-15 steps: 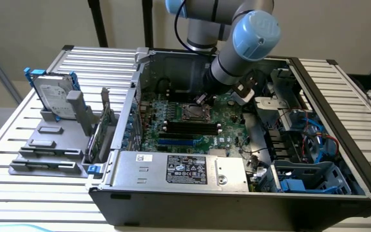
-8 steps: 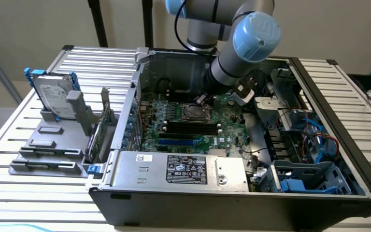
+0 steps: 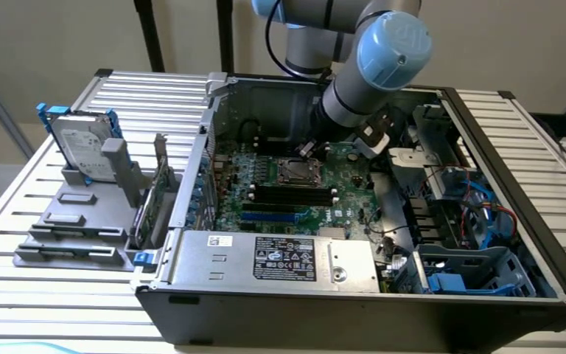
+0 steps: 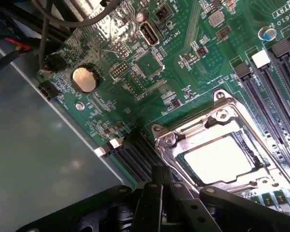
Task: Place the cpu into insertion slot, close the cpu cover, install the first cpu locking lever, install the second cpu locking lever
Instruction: 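Install the first cpu locking lever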
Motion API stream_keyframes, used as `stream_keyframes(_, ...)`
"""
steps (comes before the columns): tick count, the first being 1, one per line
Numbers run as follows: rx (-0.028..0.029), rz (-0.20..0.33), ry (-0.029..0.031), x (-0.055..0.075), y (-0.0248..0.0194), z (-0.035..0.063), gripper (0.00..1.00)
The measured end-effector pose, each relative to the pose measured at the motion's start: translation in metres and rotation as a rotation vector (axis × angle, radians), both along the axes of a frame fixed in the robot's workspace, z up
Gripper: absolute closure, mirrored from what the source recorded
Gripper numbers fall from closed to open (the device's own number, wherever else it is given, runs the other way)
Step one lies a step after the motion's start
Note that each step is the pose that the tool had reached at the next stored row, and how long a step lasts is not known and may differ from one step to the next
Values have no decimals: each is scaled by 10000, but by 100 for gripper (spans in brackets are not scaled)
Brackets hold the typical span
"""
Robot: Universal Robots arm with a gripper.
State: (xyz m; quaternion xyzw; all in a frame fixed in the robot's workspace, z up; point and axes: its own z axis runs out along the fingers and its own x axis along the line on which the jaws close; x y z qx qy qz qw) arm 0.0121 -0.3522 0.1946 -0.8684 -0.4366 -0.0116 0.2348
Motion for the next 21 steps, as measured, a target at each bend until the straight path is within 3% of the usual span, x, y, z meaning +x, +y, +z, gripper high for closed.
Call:
stream_keyframes(10, -201, 2, -47, -51, -48, 97, 89)
stream_keyframes(14, -233, 3, -53, -78, -76, 124, 89)
stream_keyframes(21, -237, 43, -57, -145, -88, 125, 89)
